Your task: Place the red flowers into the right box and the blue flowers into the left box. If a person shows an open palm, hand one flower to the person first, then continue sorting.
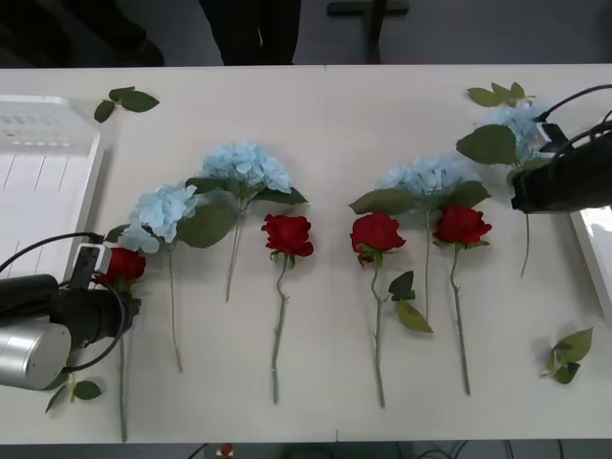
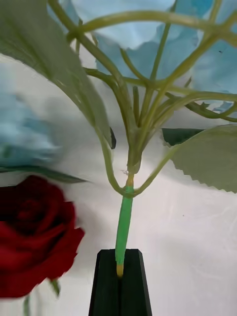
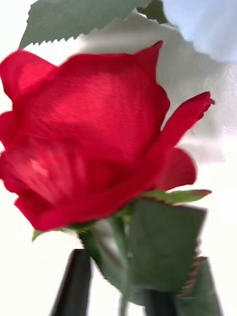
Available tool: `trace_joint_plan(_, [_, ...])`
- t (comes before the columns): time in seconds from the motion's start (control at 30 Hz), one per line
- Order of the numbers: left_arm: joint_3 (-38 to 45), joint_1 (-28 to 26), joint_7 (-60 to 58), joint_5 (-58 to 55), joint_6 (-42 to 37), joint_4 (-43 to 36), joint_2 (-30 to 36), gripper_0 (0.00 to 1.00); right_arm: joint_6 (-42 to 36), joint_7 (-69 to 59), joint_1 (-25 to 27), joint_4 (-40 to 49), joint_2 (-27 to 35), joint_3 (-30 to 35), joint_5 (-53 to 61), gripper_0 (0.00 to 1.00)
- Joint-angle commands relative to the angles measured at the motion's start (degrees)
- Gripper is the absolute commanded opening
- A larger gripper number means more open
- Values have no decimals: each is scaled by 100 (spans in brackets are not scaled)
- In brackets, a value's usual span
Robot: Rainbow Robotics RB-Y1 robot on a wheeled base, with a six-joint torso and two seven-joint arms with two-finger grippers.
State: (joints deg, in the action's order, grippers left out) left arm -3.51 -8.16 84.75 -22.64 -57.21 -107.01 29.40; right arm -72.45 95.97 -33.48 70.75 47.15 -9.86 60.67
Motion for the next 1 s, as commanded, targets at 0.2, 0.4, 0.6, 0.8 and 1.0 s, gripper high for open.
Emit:
trace_joint_plan(0.2, [35, 113, 138, -136, -18, -162, 84, 0, -946, 897, -88, 158, 163, 1188, 622, 0])
trace_joint_plan(0.4, [52, 113, 173, -232, -18, -180, 93, 0, -1298, 835, -88, 158, 172, 1443, 455, 0])
trace_joint_plan(0.6, [114, 113, 208, -294, -18, -198, 137, 100, -1368, 765, -97, 158, 172, 1504, 209, 59])
trace_joint_plan(0.8, [333, 52, 235, -452, -440, -628, 339, 100, -1385, 774, -88, 158, 172, 1522, 200, 100])
trace_joint_plan(1.0, [439, 17, 252, -584, -739, -795, 348, 100, -1429, 792, -97, 167, 172, 1557, 200, 100])
